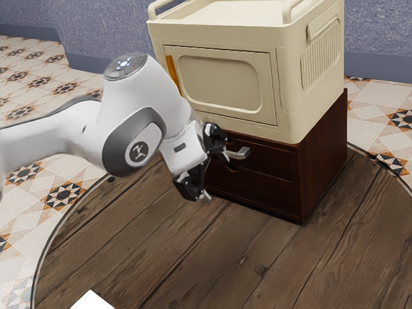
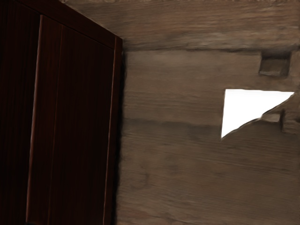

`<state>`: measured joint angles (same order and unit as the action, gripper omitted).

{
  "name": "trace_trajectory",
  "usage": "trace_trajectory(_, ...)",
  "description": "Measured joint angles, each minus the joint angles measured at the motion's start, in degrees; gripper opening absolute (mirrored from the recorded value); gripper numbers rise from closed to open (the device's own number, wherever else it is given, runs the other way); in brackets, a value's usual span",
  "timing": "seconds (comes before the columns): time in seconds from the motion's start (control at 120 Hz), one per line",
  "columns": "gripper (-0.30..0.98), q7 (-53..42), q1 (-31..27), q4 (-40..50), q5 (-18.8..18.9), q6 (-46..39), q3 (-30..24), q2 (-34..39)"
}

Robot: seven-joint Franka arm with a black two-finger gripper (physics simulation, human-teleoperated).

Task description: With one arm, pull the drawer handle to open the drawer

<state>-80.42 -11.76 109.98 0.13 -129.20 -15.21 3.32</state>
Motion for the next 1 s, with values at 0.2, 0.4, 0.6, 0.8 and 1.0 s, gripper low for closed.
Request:
trace_trajectory(0.2, 0.69, -1.6, 1.7, 0.1, 0.4, -3.1, 1.1, -0.7)
trace_trajectory(0.4, 0.69, -2.6, 0.9, -0.1, 1.0, -7.1, 3.4, -2.3)
trace_trajectory(0.6, 0.69, -3.3, -0.3, -0.3, 1.2, -9.7, 3.6, -4.8)
trace_trajectory(0.8, 0.69, -3.7, -0.2, -0.3, 1.2, -10.7, 3.9, -5.3)
trace_trajectory(1.0, 0.59, -4.0, 0.0, 0.0, 1.2, -11.0, 3.9, -5.1)
